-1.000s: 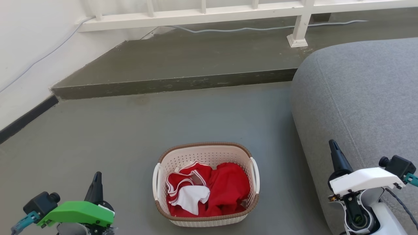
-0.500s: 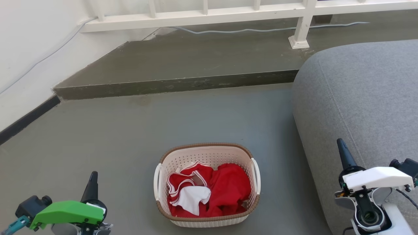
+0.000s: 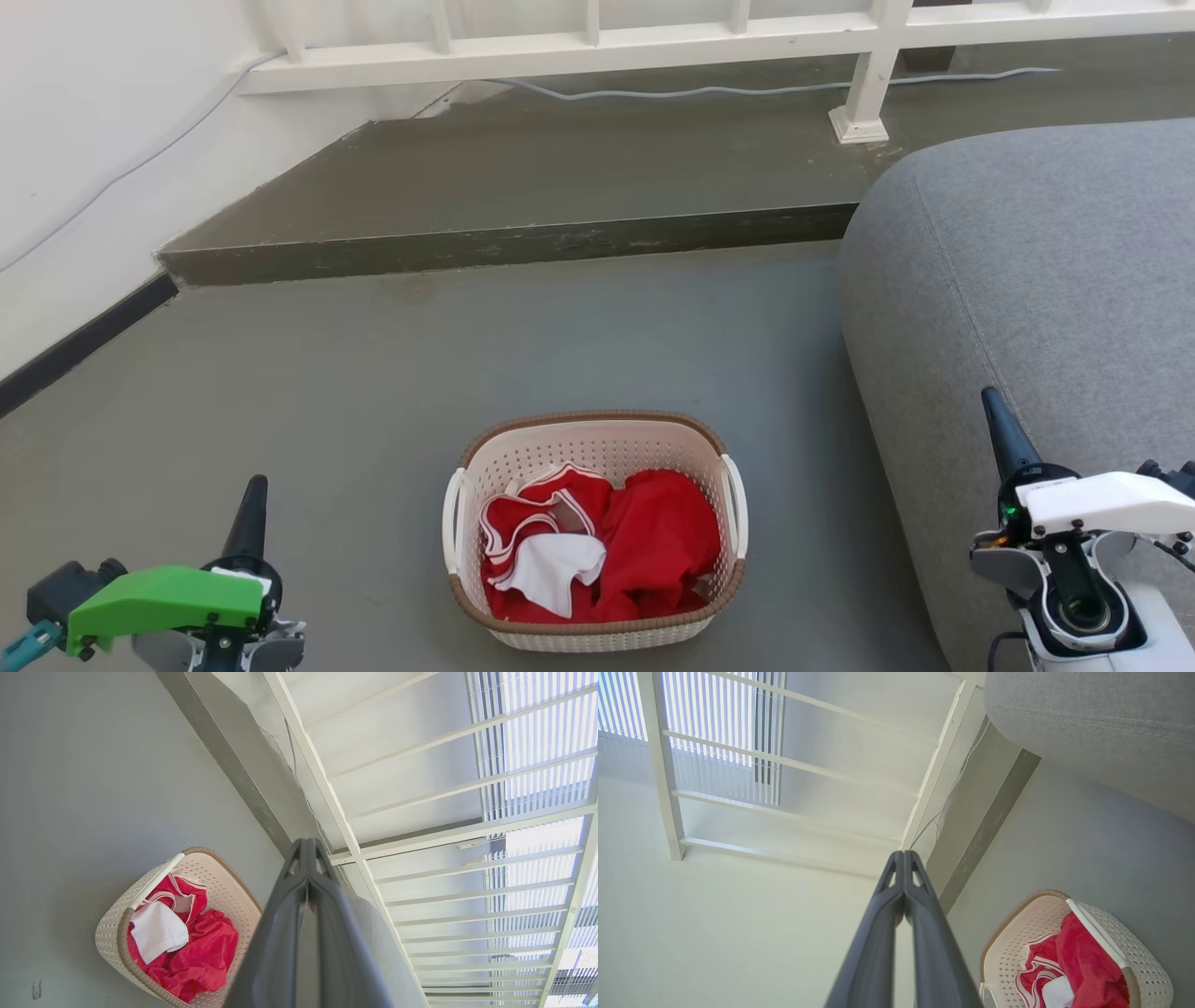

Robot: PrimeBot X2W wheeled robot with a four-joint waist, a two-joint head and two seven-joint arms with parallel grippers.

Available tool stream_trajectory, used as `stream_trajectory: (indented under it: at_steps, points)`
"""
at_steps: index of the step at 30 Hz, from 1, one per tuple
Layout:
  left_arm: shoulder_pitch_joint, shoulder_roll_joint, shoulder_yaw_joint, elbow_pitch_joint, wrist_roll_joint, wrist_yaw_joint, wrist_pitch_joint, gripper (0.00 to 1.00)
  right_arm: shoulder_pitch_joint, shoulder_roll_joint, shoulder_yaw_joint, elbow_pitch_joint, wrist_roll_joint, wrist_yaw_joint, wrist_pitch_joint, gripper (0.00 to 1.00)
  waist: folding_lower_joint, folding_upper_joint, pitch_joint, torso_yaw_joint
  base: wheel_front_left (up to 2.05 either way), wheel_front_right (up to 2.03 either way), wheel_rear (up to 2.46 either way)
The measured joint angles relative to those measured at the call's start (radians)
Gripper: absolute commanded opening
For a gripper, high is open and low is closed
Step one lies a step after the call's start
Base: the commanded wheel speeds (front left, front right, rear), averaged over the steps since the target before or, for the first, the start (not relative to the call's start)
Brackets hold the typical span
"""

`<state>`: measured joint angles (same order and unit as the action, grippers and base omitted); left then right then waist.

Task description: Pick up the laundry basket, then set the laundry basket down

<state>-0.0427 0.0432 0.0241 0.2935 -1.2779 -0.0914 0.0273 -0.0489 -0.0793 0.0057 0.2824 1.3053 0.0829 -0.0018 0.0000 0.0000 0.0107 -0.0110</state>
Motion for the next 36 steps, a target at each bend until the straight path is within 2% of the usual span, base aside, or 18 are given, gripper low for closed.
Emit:
stream_trajectory:
  at_steps: [27, 36]
  points:
    - [-0.016, -0.003, 0.061, -0.011, -0.303, -0.029, 0.087, 0.00, -0.006, 0.018, -0.106, 0.000, 0.308, 0.032, 0.083, 0.00, 0.0000, 0.0000, -0.008, 0.011, 0.00, 0.00, 0.00]
    - [-0.020, -0.004, 0.066, -0.012, -0.321, -0.031, 0.087, 0.00, -0.006, 0.019, -0.111, 0.000, 0.315, 0.036, 0.083, 0.00, 0.0000, 0.0000, -0.008, 0.011, 0.00, 0.00, 0.00]
